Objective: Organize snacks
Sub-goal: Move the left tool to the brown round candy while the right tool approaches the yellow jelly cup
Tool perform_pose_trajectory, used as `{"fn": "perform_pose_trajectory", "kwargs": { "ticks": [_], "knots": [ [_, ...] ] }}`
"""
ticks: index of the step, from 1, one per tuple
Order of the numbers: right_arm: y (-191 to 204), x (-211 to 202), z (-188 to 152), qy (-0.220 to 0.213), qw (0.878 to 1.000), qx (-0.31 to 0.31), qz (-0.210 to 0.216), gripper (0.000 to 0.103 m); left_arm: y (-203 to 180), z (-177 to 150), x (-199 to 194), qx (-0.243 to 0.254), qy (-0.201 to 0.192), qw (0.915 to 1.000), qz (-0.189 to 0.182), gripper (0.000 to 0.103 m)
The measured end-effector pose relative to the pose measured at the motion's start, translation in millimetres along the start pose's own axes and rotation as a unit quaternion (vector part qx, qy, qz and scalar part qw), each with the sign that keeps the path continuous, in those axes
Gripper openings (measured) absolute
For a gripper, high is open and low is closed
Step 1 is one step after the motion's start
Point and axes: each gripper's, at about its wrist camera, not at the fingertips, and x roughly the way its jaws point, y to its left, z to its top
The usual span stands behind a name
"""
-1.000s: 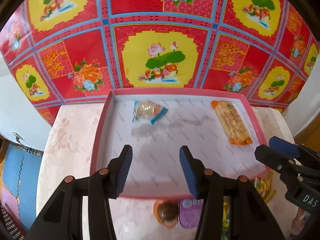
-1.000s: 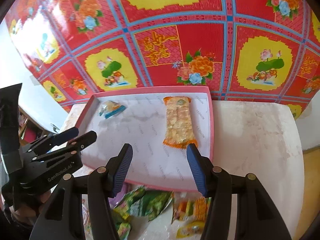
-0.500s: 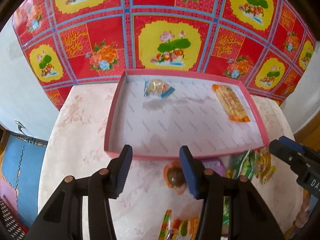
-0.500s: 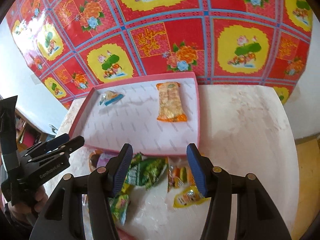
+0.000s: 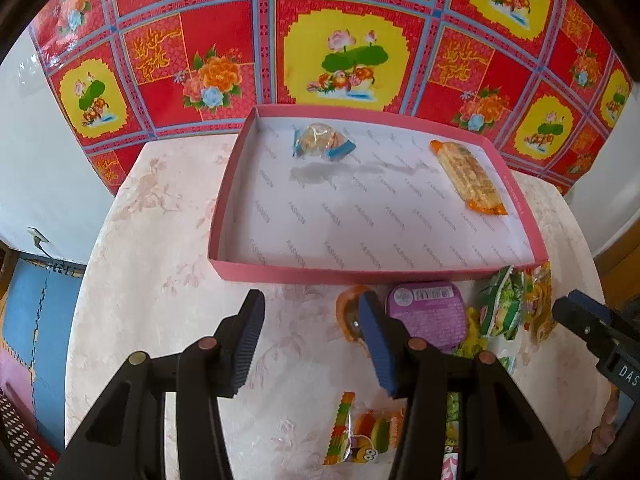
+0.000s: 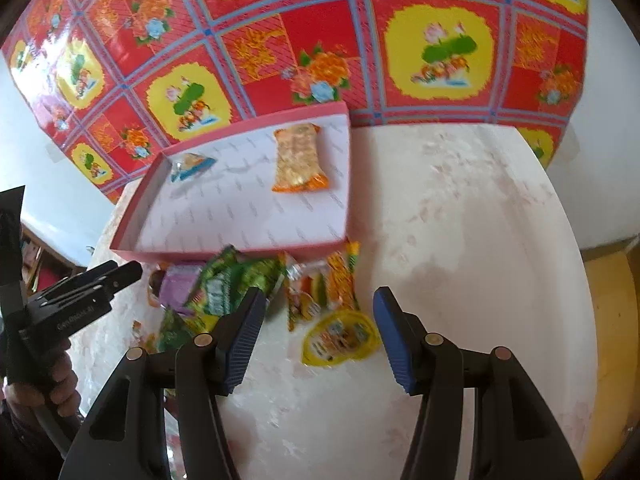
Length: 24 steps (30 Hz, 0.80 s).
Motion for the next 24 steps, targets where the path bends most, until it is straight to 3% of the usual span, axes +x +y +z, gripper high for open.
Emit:
{"fn": "perform_pose_trajectory", "kwargs": {
  "ticks": [15,24],
  "knots": [
    [-4,16,-17,0.026,1.0,-0.007,-0.004,0.058,-1,-7,6,-0.001,0.007,1.0,0.0,0.052],
    [-1,16,-21,0.021,1.0,-0.02,-0.013,0.058,-13,-12,9,0.021,0.012,0.9995,-0.021,0.052]
  ]
}}
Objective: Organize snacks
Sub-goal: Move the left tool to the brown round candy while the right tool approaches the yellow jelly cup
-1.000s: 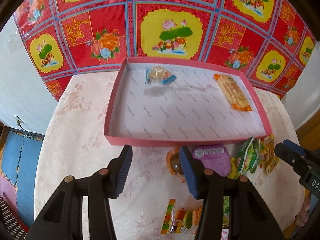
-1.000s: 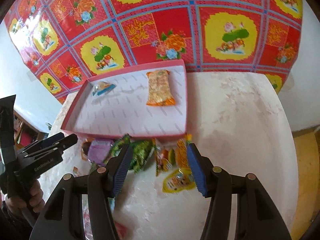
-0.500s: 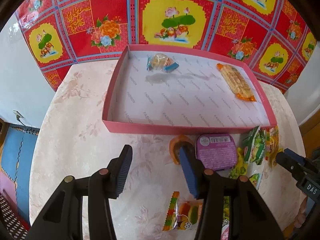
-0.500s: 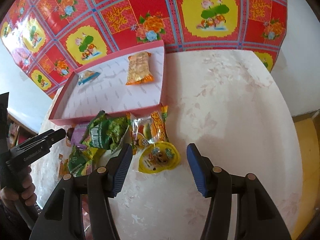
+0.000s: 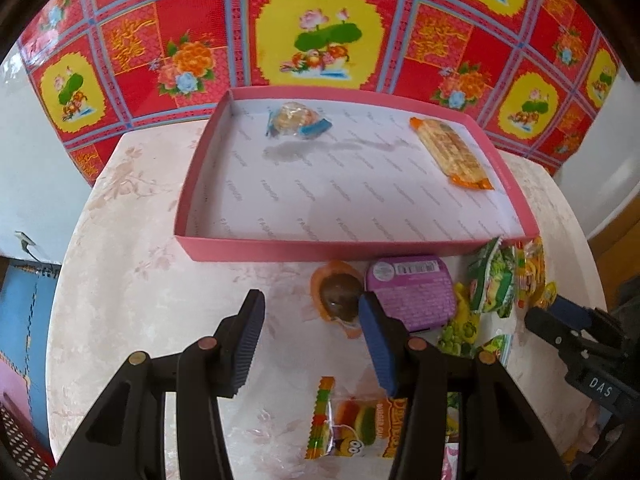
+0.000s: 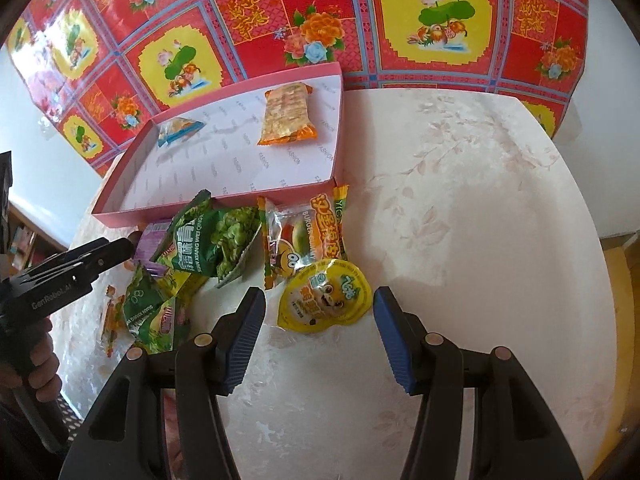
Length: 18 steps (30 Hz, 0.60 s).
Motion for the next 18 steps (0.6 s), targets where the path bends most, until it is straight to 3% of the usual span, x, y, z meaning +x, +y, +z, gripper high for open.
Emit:
{"fn": "perform_pose_trajectory", "kwargs": {
  "ticks": [18],
  "knots": [
    [3,-2,-5,-0.019,1.0,-0.005,-0.004,0.061,-4,1,16,0.018,-0.002,0.9997,0.016,0.053]
  ]
}}
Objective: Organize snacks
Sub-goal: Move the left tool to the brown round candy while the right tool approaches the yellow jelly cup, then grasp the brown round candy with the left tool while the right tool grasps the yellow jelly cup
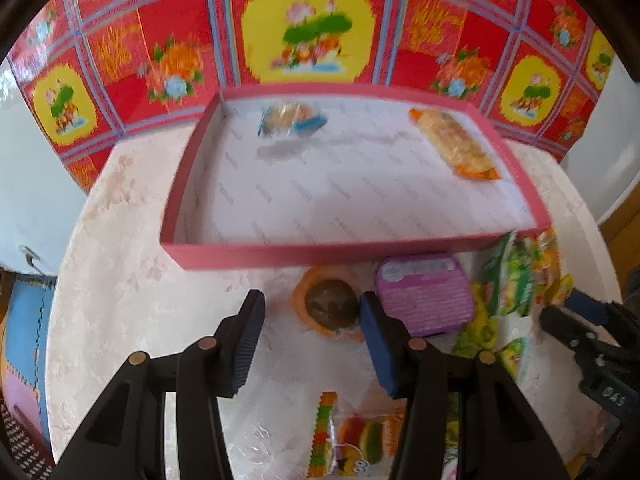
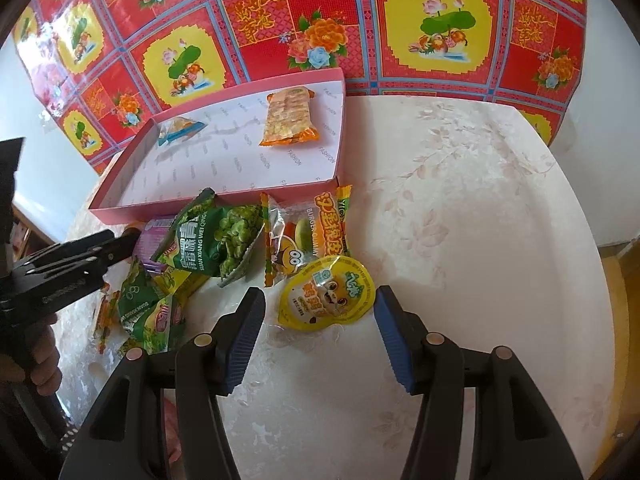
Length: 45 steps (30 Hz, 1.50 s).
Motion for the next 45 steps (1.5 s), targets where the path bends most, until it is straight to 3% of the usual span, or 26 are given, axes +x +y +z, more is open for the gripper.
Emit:
{"fn": "perform_pose_trajectory", "kwargs": {
  "ticks": [3,12,14,22,27,30,32,35,39,42,45],
  "knots": [
    [-1,0,-1,-0.004,1.0,0.001,0.012,0.065,0,-1,0,0.002,-0.008,1.0,0.005,0.053],
    [7,0,-5,-0.01,0.999,-0.03,-0.009,0.066,0,-4,0,0.008,-0.019,0.9998,0.006,0.054],
    [6,0,-4,-0.009,1.0,-0.029,-0.007,0.066,2,-4,1,0.003,-0.017,0.9997,0.015,0.066],
    [5,0,-3,-0.004,1.0,-0.02,-0.007,0.066,12,-2,7,-0.017,0.007,0.9995,0.027,0.094],
    [7,-1,-7,-0.008,1.0,-0.02,-0.017,0.066,13,-3,8,-0.019,0.01,0.9992,0.032,0.096],
    [6,-2,-8,-0.012,1.0,-0.011,-0.022,0.065,12,-4,6,-0.016,0.005,0.9995,0.026,0.088],
    [6,-2,-8,-0.013,1.0,-0.006,-0.025,0.063,5,-5,1,-0.004,-0.006,0.9998,0.018,0.065],
    [6,-2,-9,-0.016,0.999,-0.003,-0.038,0.054,-1,-7,-3,0.008,-0.013,0.9999,0.008,0.043],
    [3,-2,-10,-0.022,0.999,0.0,-0.039,0.047,-1,-8,-5,0.008,-0.014,0.9999,0.0,0.04],
    [2,-3,-11,-0.026,0.999,0.0,-0.03,0.045,0,-11,-10,0.005,-0.017,0.9998,-0.008,0.029],
    [3,-4,-12,-0.029,0.999,0.002,-0.018,0.044,2,-11,-16,0.005,-0.023,0.9997,-0.011,0.03]
  ]
}}
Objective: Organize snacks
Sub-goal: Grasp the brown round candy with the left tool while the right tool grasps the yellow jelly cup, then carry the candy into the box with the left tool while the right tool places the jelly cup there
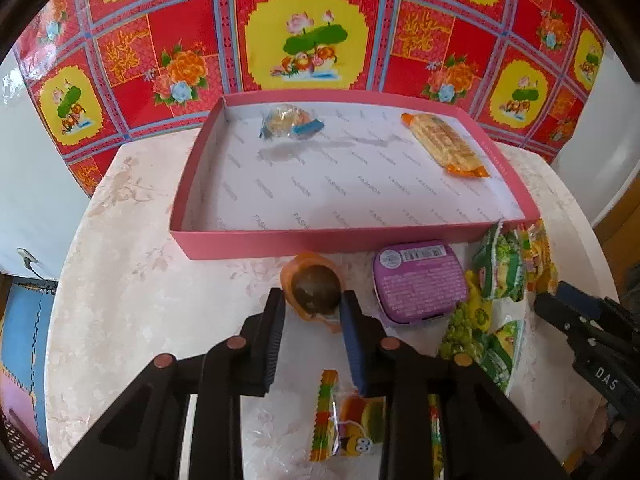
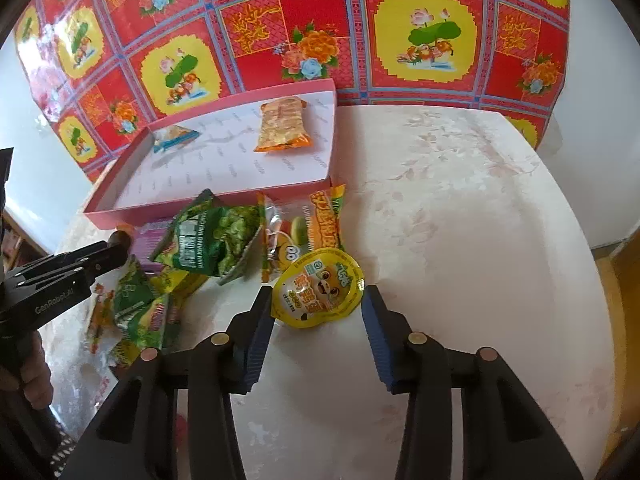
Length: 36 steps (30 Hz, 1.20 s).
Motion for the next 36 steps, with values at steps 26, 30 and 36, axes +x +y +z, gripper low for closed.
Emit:
{"fn": "perform_pose_trajectory", "kwargs": {
  "ticks": [26,30,36],
  "knots": [
    [24,-33,32,-0.047,0.998,-0.03,0.037,0.043,5,23,-39,-0.001,-0.053,0.9985,-0.013,0.029],
    [22,-30,48,-0.049,0.998,-0.026,0.041,0.043,8,34,-36,-0.005,-0.058,0.9983,-0.007,0.029],
    [19,-16,75,-0.047,0.998,-0.023,0.042,0.043,12,53,-26,-0.008,-0.063,0.998,0.002,0.029]
  ]
}}
